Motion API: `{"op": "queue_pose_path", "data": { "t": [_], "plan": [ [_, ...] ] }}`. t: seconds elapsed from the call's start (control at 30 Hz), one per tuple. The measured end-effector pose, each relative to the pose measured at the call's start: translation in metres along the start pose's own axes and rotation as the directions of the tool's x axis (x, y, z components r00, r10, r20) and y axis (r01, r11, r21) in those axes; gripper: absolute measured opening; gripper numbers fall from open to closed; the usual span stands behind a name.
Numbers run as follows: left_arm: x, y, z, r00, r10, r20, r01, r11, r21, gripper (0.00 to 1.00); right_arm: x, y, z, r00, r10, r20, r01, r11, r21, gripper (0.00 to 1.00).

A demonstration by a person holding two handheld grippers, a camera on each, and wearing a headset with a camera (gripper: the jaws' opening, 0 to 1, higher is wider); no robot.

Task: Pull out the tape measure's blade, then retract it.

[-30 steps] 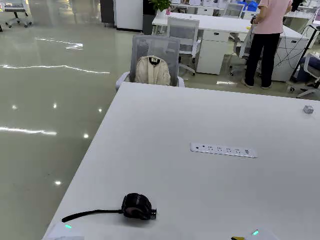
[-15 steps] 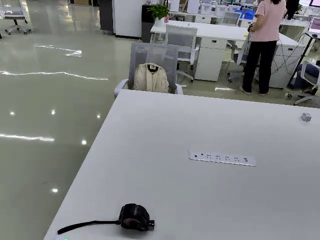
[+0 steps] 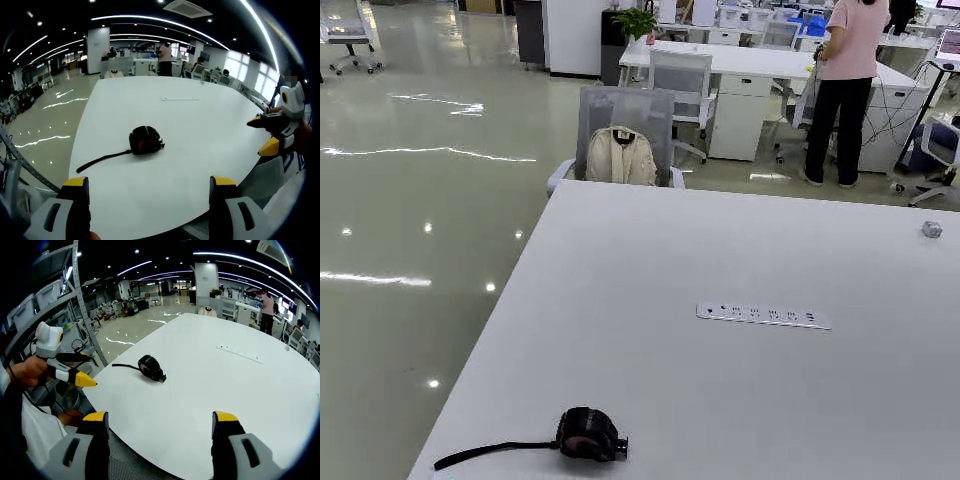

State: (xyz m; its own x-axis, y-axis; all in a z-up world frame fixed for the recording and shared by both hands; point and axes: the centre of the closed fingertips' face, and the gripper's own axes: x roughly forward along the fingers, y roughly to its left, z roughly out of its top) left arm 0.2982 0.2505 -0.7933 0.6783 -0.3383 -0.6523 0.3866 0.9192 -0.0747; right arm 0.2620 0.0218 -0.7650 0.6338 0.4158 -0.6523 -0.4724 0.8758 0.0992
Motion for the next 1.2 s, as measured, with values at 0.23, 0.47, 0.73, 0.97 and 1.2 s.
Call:
{"op": "queue_pose_path", "data": {
  "t": [0.23,0.47,0.73,0.97,1.2],
  "plan": [
    [0.002,0.000,-0.001,1.0000,-0.001,-0.005,0.001,1.000,-0.004,0.97,0.002,0.000,0.002,1.0000,0.007,-0.002,-0.007,1.000,-0.007,0.86],
    [0.004,0.001,0.000,1.0000,0.001,-0.003,-0.001,1.000,-0.007,0.97,0.006,0.001,0.003,0.9999,0.013,-0.010,-0.013,1.000,-0.018,0.86],
    [0.006,0.004,0.004,1.0000,0.006,0.005,-0.006,1.000,-0.015,0.96,0.014,0.002,0.003,0.9995,0.022,-0.021,-0.023,0.999,-0.032,0.86],
    [0.010,0.005,0.006,0.9999,0.008,0.007,-0.008,1.000,-0.021,0.96,0.021,0.000,0.004,0.9992,0.026,-0.030,-0.027,0.999,-0.043,0.85],
    [0.016,0.004,0.007,1.0000,0.002,0.005,-0.002,1.000,-0.018,0.96,0.027,-0.002,0.005,0.9989,0.029,-0.036,-0.031,0.998,-0.056,0.84]
  ]
}}
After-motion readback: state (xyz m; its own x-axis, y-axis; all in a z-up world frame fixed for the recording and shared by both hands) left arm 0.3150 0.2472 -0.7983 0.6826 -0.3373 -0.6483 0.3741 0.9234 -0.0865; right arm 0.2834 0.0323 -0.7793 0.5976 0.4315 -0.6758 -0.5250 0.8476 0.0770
